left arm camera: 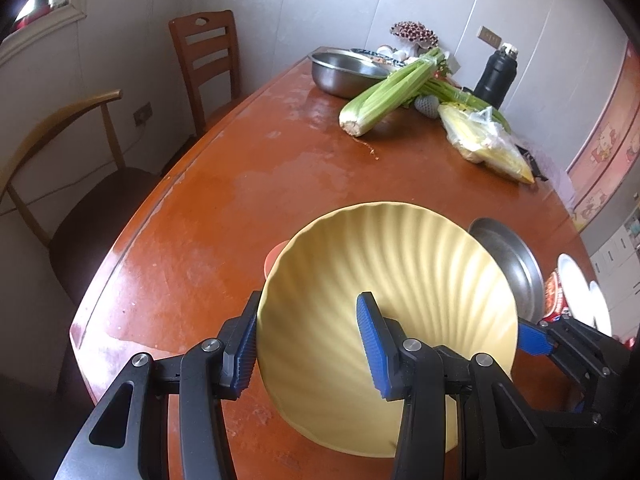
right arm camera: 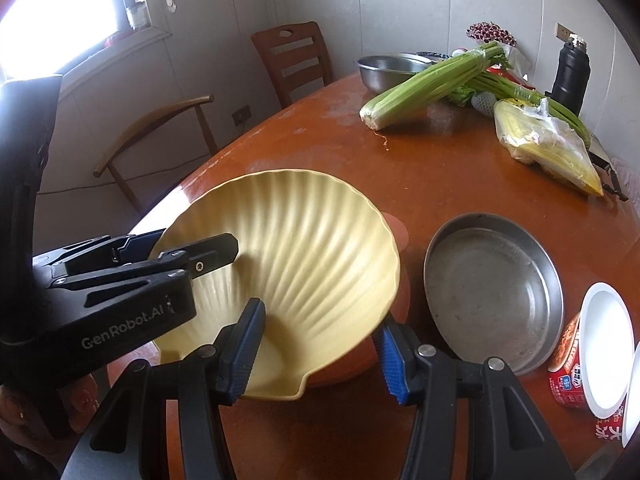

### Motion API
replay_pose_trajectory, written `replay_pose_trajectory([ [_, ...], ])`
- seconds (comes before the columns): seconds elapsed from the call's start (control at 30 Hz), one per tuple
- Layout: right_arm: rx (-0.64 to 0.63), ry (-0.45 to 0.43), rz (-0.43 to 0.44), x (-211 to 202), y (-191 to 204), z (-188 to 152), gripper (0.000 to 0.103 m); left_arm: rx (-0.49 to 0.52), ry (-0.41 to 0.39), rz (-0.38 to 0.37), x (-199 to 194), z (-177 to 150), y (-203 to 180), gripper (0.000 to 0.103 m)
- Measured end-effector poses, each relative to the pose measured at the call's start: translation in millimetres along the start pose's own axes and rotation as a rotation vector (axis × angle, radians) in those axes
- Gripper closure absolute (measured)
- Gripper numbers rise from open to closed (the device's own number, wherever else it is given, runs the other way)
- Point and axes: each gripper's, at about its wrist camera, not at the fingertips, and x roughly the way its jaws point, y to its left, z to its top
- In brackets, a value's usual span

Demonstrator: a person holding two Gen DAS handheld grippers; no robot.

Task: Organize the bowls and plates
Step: 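Lower the yellow bowl into the orange plate and open the left gripper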

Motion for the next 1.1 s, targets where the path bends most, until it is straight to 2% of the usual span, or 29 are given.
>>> replay_pose_trajectory([
  [0.6,-0.003,0.017,-0.036,12,-1,-2,0.049,0.040,-0.001,0.057,13,-2,-8,0.056],
  [0.97,-0.030,0.004,-0.085,8,5,-3,0.049,0.055,0.008,0.075,17,-5,-9,0.055],
  [1.1,-0.042,-0.007,-0.134,5,4,-4,0.049,0.055,0.008,0.080,18,-5,-7,0.055],
])
